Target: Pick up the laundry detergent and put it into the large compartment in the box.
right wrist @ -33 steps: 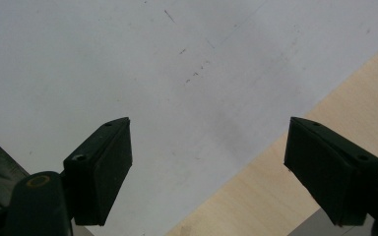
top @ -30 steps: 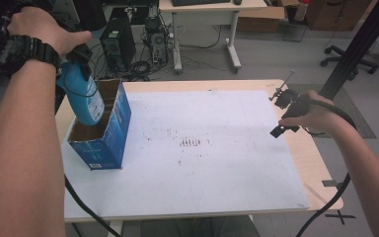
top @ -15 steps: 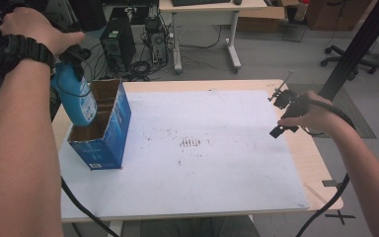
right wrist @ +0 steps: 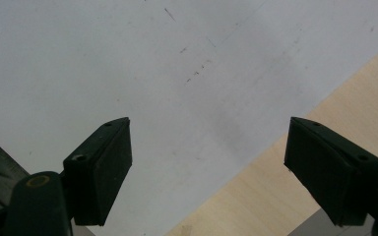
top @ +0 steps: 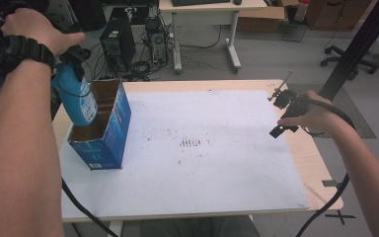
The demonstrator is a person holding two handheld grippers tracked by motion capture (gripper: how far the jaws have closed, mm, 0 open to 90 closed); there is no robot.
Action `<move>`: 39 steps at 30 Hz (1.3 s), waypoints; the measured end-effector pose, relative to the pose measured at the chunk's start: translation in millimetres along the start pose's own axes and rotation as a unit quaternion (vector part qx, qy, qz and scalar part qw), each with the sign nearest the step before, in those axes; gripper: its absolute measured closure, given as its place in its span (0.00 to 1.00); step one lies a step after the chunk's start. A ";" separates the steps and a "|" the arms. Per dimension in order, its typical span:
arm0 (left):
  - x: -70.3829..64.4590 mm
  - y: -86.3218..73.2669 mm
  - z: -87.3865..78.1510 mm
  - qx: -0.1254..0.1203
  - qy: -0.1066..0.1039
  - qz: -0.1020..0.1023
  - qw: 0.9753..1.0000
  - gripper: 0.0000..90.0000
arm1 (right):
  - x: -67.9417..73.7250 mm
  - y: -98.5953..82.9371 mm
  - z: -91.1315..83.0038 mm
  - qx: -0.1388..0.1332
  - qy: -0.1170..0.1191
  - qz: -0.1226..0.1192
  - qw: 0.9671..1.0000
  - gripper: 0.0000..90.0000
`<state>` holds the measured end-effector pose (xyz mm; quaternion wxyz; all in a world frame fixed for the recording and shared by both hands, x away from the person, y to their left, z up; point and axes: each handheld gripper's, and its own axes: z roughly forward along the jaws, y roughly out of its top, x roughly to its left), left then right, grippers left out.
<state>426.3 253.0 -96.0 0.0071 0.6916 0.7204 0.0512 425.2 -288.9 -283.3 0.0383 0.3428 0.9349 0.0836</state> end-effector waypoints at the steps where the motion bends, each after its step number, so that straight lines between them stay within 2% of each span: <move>1: 0.2 0.1 0.2 -0.001 0.000 -0.001 1.000 0.42 | 0.0 0.1 0.2 0.000 0.000 0.000 1.000 0.20; 10: 1.7 2.1 5.7 -0.001 0.006 -0.005 1.000 0.42 | -1.2 -1.1 2.6 0.001 0.002 0.001 1.000 0.20; 16: 2.0 3.8 12.4 -0.001 -0.003 -0.002 1.000 0.42 | -1.4 -1.0 3.0 0.002 0.002 0.002 1.000 0.20; 20: 2.0 4.8 17.0 0.002 0.001 0.000 1.000 0.42 | -1.3 -1.1 4.1 0.003 0.003 0.002 1.000 0.20; 39: 6.3 8.6 48.9 0.012 -0.010 0.000 1.000 0.42 | 0.4 2.8 6.4 0.006 0.002 -0.002 1.000 0.20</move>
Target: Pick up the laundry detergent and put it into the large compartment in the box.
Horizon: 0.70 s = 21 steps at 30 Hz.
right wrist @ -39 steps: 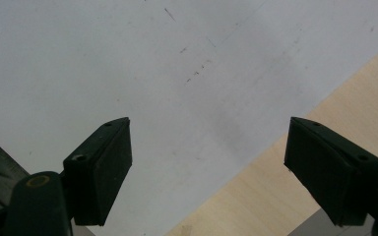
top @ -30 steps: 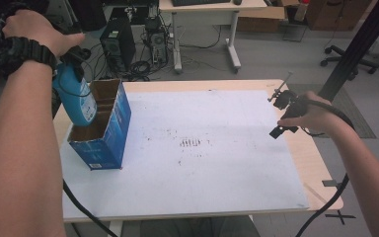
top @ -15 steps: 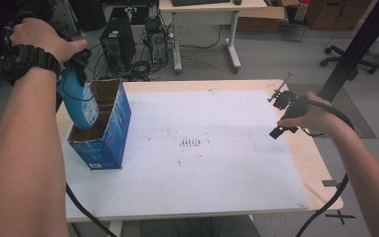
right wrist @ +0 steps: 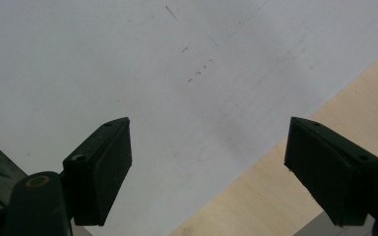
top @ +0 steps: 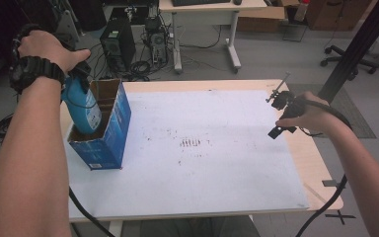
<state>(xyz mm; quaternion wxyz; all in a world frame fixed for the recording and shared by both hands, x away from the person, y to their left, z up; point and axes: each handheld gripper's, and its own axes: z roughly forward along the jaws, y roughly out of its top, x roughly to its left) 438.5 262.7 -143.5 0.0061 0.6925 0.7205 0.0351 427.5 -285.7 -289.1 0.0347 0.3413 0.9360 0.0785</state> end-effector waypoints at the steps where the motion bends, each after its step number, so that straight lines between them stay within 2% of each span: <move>1: -0.1 0.3 1.6 0.001 -0.001 0.001 1.000 0.42 | 0.2 0.3 0.1 0.000 0.000 0.001 1.000 0.20; 21: -1.6 2.0 25.9 0.014 -0.002 0.004 1.000 0.42 | 2.3 1.6 -1.1 0.002 -0.003 -0.002 1.000 0.20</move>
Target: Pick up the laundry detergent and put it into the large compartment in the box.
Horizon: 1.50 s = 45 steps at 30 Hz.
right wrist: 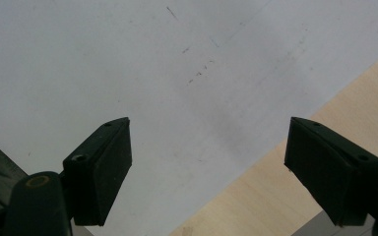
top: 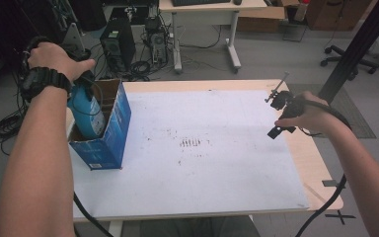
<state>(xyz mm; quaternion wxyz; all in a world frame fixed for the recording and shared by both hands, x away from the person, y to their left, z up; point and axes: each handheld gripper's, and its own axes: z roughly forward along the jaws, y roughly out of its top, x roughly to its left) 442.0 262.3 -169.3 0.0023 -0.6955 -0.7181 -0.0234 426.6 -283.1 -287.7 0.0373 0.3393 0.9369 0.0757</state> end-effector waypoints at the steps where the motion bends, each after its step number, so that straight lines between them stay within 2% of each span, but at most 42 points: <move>1: -0.1 0.2 1.1 0.001 -0.001 0.000 1.000 0.42 | -0.1 -0.1 0.1 0.000 0.000 -0.001 1.000 0.20; 16: -6.4 4.2 19.9 0.012 -0.007 0.009 1.000 0.42 | -0.4 -1.9 3.6 0.002 0.002 0.002 1.000 0.20; 43: -6.8 4.6 48.5 0.028 -0.011 0.009 1.000 0.42 | 0.8 -2.7 3.9 0.003 0.001 0.000 1.000 0.20; 45: -7.2 4.5 51.4 0.035 -0.012 0.011 0.999 0.42 | 1.2 -2.5 3.9 0.002 0.001 -0.002 1.000 0.20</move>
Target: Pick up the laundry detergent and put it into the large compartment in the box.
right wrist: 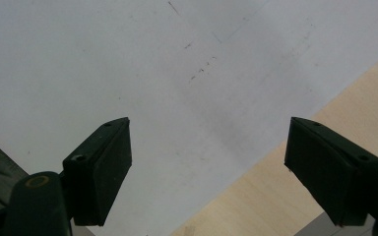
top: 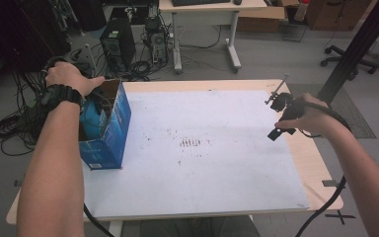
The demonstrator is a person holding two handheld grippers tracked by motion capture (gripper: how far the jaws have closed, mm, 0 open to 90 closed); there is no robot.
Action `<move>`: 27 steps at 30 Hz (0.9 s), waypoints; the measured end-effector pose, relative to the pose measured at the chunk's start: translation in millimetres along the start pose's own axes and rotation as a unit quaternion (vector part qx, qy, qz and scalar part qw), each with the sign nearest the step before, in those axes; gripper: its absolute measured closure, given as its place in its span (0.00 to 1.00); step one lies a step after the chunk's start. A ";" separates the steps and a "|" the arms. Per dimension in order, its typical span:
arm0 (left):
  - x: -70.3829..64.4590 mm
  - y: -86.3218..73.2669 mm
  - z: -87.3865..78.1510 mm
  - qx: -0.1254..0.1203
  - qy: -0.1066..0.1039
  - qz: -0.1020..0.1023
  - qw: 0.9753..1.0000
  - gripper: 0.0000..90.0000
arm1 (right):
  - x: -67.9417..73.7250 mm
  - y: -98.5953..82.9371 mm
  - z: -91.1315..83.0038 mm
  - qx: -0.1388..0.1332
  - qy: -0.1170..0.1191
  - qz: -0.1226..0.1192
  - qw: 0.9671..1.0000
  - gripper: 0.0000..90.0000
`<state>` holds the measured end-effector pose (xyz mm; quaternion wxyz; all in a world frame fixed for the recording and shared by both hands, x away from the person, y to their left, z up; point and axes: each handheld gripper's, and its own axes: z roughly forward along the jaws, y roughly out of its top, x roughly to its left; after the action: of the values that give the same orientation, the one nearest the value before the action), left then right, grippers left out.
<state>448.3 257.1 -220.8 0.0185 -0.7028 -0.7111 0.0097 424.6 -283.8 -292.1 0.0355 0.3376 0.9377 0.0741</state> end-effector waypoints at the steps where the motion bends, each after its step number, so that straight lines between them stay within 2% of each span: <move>1: 0.0 0.2 1.1 0.000 0.000 -0.001 1.000 0.42 | 0.5 0.2 -0.1 0.000 0.001 0.001 1.000 0.20; 6: 1.8 0.7 5.6 0.002 -0.001 -0.006 1.000 0.42 | 0.2 -0.4 -0.3 0.001 0.000 0.000 1.000 0.20; 27: 4.2 1.6 23.0 0.013 -0.010 -0.004 1.000 0.42 | 0.0 0.7 1.8 0.005 -0.001 0.000 1.000 0.20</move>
<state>448.9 261.7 -243.8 0.0204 -0.6997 -0.7137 0.0255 425.2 -283.0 -293.7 0.0347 0.3381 0.9379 0.0695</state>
